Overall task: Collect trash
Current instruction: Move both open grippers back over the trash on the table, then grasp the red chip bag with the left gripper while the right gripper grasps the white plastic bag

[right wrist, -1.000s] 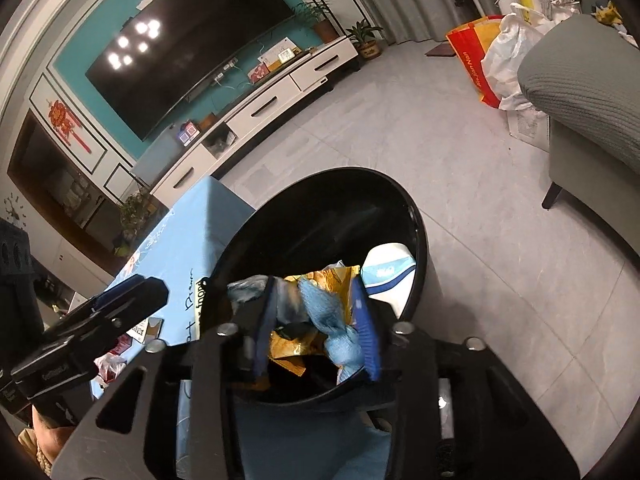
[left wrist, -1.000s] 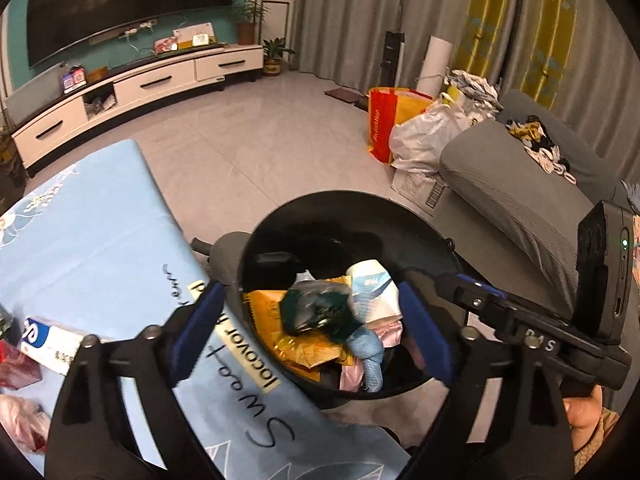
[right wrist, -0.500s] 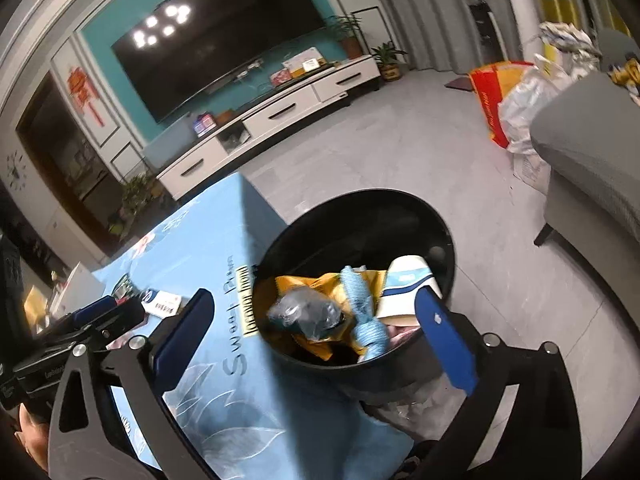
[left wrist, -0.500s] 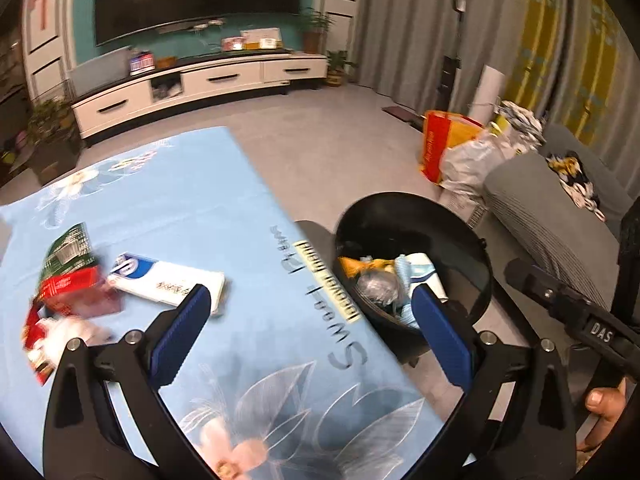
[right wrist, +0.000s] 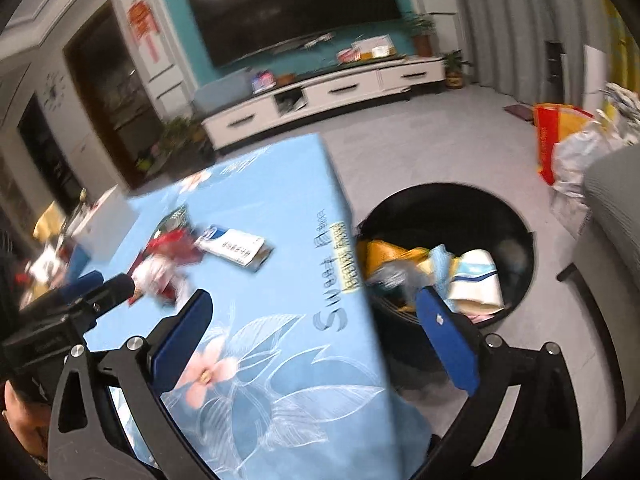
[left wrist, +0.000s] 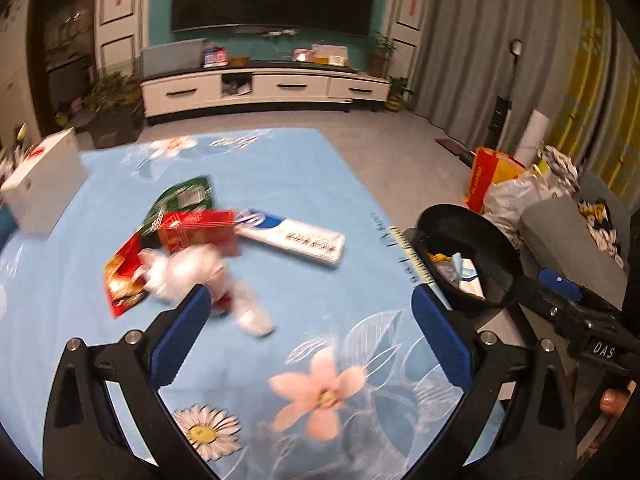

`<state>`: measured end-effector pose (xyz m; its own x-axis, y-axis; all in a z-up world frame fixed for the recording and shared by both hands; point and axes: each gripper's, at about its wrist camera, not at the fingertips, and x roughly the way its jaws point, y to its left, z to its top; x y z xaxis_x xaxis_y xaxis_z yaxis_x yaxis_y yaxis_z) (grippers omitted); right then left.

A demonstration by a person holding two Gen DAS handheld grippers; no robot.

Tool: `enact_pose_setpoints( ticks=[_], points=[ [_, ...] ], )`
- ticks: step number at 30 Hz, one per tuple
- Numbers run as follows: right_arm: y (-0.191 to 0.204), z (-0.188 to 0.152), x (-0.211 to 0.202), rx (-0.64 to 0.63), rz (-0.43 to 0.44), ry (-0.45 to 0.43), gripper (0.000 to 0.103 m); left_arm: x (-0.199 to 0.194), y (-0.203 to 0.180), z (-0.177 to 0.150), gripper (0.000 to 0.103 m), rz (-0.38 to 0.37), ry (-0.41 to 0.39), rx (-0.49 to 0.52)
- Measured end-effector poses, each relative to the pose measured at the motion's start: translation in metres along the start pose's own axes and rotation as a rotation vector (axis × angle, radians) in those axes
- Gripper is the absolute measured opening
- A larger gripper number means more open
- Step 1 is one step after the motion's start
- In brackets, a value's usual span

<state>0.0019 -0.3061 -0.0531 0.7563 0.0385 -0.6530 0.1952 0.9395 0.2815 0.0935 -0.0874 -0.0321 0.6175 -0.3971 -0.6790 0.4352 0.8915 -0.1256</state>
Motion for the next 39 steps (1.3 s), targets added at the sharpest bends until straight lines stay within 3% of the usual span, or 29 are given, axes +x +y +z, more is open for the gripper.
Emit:
enact_pose_setpoints(
  ticks=[11, 19, 28, 39],
  points=[
    [0.078, -0.028, 0.038, -0.144, 0.102, 0.167, 0.100, -0.007, 0.132, -0.061, 0.100, 0.133, 0.098, -0.267],
    [0.123, -0.037, 0.072, -0.237, 0.172, 0.226, 0.100, -0.008, 0.183, -0.087, 0.100, 0.140, 0.111, -0.382],
    [0.153, -0.026, 0.110, -0.294, 0.199, 0.216, 0.100, 0.013, 0.194, -0.072, 0.100, 0.097, 0.078, -0.395],
    [0.181, -0.005, 0.165, -0.340, 0.243, 0.205, 0.100, 0.057, 0.216, -0.037, 0.099, 0.120, 0.081, -0.273]
  ],
)
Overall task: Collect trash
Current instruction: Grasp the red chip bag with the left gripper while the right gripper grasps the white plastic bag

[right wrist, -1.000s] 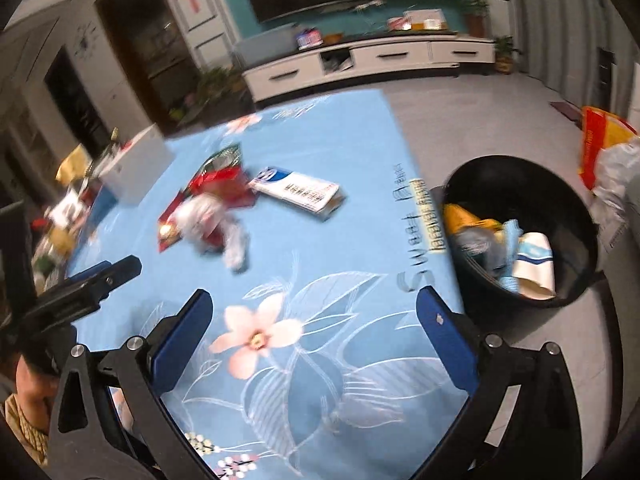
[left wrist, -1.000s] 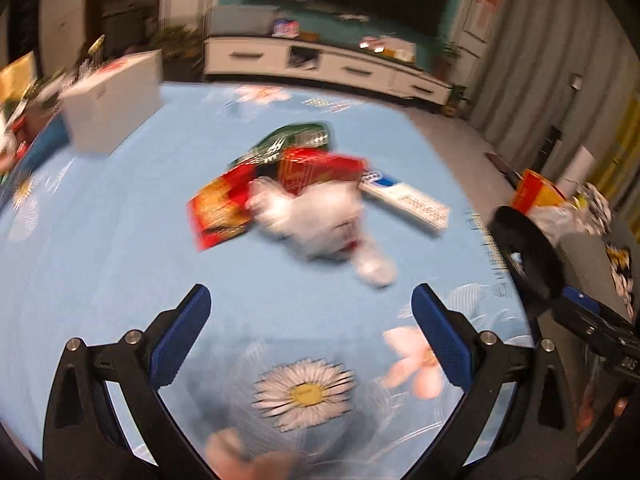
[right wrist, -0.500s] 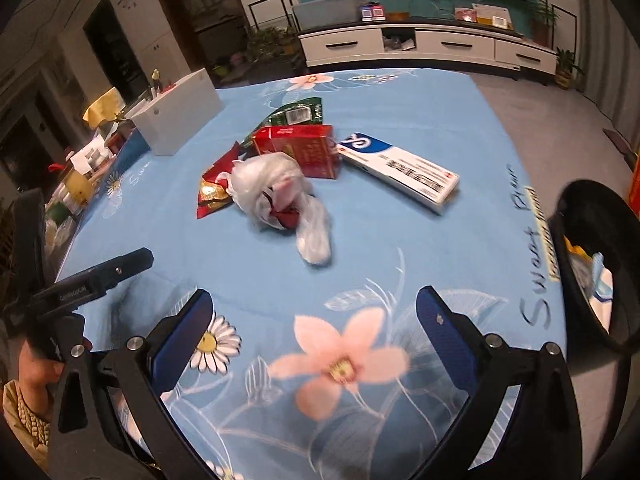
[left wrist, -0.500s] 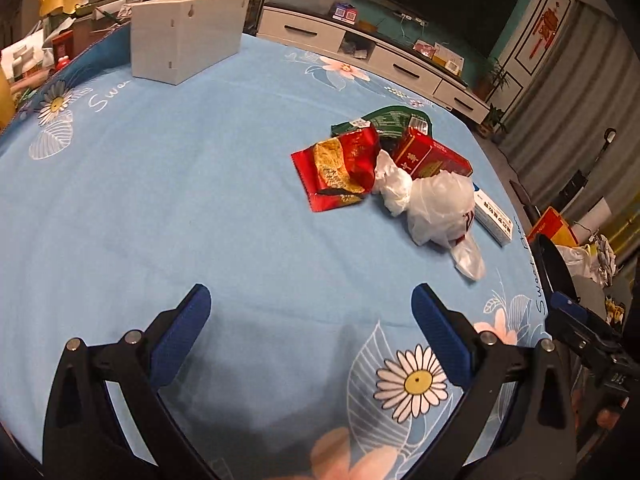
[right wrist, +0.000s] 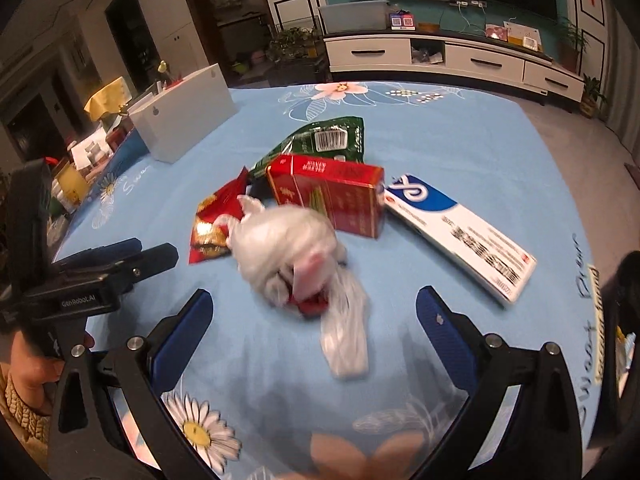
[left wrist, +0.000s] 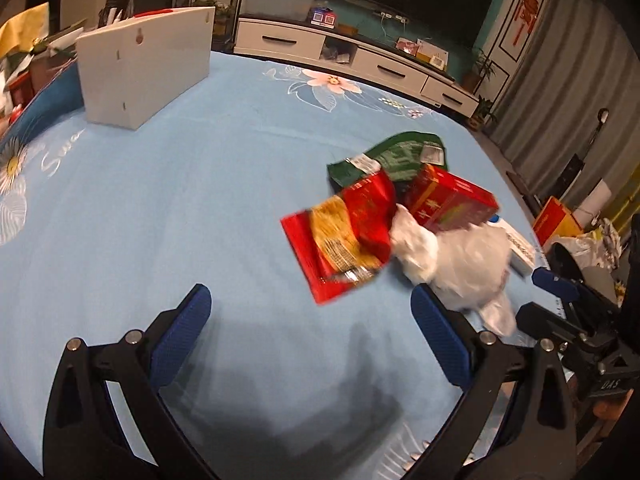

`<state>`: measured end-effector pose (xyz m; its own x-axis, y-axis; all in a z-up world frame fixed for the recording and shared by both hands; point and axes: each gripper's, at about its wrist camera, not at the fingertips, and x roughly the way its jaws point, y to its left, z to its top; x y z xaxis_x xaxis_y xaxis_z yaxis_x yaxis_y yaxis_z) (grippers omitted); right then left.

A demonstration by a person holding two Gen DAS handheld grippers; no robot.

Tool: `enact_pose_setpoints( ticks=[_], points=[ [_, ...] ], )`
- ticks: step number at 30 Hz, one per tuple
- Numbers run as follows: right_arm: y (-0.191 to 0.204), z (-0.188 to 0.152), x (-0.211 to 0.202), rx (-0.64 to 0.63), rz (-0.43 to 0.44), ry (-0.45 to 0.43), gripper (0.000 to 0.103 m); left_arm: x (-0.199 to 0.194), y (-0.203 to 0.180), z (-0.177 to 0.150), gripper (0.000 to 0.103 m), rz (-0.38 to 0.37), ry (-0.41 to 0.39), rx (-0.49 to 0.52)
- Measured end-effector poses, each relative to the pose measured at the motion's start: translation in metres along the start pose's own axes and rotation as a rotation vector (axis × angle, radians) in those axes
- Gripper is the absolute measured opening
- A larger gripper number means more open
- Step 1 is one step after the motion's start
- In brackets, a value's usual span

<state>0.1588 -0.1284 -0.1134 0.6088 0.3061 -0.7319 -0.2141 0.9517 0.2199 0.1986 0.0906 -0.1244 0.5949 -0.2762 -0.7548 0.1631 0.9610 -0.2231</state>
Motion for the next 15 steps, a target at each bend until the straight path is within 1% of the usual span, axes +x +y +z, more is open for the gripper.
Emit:
enact_pose_setpoints(
  ticks=[2, 3, 5, 8, 12, 13, 15],
  points=[
    [-0.001, 0.004, 0.007, 0.007, 0.006, 0.001, 0.098, 0.006, 0.003, 0.006, 0.098, 0.000, 0.003, 0.022],
    [-0.001, 0.006, 0.011, 0.009, 0.010, 0.002, 0.096, 0.009, 0.005, 0.008, 0.098, -0.015, 0.003, 0.031],
    [-0.002, 0.008, 0.017, 0.016, 0.011, 0.005, 0.091, 0.015, 0.006, 0.016, 0.097, -0.017, 0.002, 0.057],
    [-0.005, 0.011, 0.024, 0.032, 0.014, 0.002, 0.086, 0.025, 0.008, 0.028, 0.093, -0.039, -0.004, 0.085],
    [-0.006, 0.012, 0.030, 0.036, 0.015, 0.008, 0.077, 0.042, 0.001, 0.039, 0.085, -0.065, 0.016, 0.165],
    [-0.007, 0.012, 0.032, 0.037, 0.016, 0.011, 0.075, 0.047, -0.002, 0.040, 0.080, -0.076, 0.024, 0.183],
    [-0.008, 0.012, 0.035, 0.038, 0.019, 0.015, 0.067, 0.053, -0.006, 0.041, 0.076, -0.115, 0.042, 0.206]
  ],
)
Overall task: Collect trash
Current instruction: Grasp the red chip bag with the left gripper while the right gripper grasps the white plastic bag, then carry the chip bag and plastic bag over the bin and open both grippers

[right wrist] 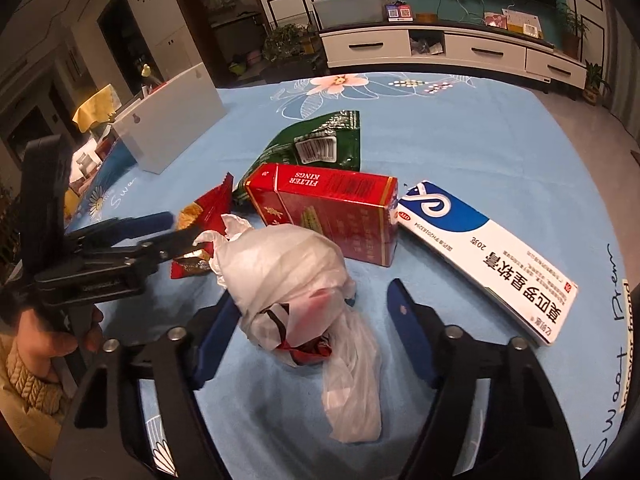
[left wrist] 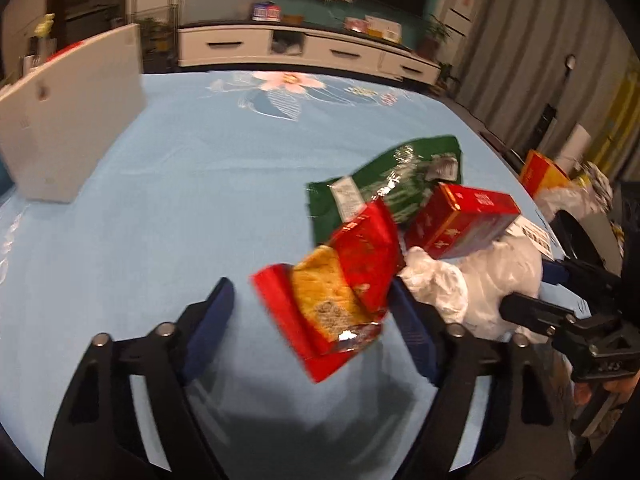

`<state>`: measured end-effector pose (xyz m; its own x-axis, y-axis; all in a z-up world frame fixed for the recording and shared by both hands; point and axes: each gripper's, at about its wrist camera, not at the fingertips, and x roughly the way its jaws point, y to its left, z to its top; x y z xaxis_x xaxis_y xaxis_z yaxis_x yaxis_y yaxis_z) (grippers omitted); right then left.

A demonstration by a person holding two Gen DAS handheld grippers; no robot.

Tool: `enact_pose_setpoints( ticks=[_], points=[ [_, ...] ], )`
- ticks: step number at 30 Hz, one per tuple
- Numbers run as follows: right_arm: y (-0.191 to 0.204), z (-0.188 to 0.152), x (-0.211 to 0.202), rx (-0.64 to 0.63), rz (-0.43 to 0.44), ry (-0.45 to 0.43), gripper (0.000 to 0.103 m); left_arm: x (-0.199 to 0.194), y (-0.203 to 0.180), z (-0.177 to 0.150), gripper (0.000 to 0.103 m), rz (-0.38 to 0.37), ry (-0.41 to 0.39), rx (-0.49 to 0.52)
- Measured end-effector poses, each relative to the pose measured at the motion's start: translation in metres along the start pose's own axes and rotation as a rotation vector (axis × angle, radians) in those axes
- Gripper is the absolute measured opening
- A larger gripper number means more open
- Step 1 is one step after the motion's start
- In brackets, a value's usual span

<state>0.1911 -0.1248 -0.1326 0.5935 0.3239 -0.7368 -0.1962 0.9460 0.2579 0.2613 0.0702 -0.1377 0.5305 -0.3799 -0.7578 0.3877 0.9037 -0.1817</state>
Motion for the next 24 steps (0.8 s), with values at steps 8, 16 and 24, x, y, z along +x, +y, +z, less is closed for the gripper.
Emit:
enact_pose_setpoints(
  ticks=[8, 16, 24],
  points=[
    [0.001, 0.000, 0.003, -0.014, 0.003, 0.012, 0.037, 0.010, -0.011, 0.001, 0.032, -0.084, 0.032, 0.008],
    [-0.003, -0.004, -0.010, 0.014, 0.020, -0.008, 0.023, -0.017, -0.010, -0.015, 0.022, -0.127, -0.016, -0.076],
    [-0.014, -0.020, -0.050, 0.058, 0.041, -0.052, 0.022, -0.066, -0.015, -0.033, 0.021, -0.125, -0.087, -0.115]
  ],
)
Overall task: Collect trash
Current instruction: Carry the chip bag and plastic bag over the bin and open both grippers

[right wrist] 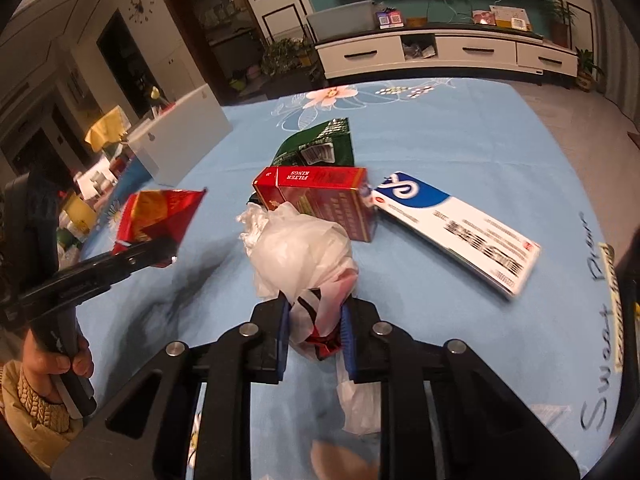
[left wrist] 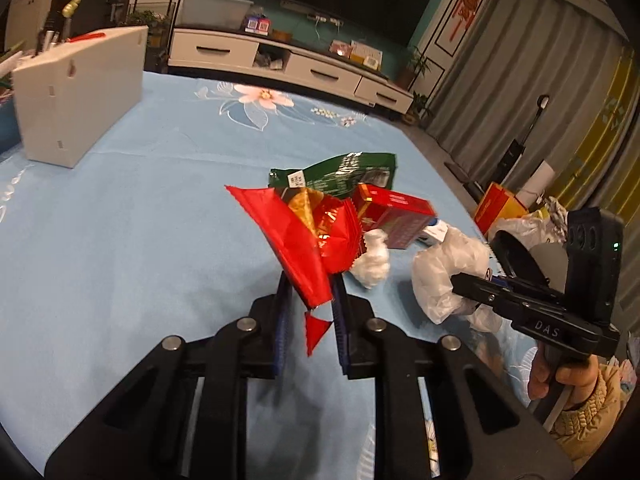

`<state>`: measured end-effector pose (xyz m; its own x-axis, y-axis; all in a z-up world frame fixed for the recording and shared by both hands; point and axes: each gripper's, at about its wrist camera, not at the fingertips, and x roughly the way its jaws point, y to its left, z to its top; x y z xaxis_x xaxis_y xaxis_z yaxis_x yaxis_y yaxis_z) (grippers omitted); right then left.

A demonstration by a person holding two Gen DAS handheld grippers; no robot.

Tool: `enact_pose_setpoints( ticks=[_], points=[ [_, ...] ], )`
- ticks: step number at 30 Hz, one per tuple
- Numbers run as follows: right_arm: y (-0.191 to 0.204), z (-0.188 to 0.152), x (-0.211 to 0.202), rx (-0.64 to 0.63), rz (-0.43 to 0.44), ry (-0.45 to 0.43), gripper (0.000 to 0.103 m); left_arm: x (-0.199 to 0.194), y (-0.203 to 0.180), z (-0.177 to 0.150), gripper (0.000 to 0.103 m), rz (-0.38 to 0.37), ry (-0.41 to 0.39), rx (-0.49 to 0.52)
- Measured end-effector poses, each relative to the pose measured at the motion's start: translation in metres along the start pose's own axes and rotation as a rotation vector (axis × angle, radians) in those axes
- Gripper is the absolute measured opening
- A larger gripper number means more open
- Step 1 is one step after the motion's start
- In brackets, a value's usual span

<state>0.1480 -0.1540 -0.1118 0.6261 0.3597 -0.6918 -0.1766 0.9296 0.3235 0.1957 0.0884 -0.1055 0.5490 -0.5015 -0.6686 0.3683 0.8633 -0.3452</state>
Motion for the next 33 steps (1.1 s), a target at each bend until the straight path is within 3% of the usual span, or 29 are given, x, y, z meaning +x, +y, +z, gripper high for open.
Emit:
enact_pose_setpoints(
  ticks=[15, 33],
  points=[
    [-0.027, -0.032, -0.088, 0.058, -0.059, -0.085, 0.022, -0.036, -0.083, -0.019, 0.021, 0.031, -0.012, 0.086],
    [-0.104, -0.053, -0.164, 0.202, -0.159, -0.238, 0.022, -0.008, -0.216, -0.008, 0.021, -0.077, 0.000, 0.304]
  ],
)
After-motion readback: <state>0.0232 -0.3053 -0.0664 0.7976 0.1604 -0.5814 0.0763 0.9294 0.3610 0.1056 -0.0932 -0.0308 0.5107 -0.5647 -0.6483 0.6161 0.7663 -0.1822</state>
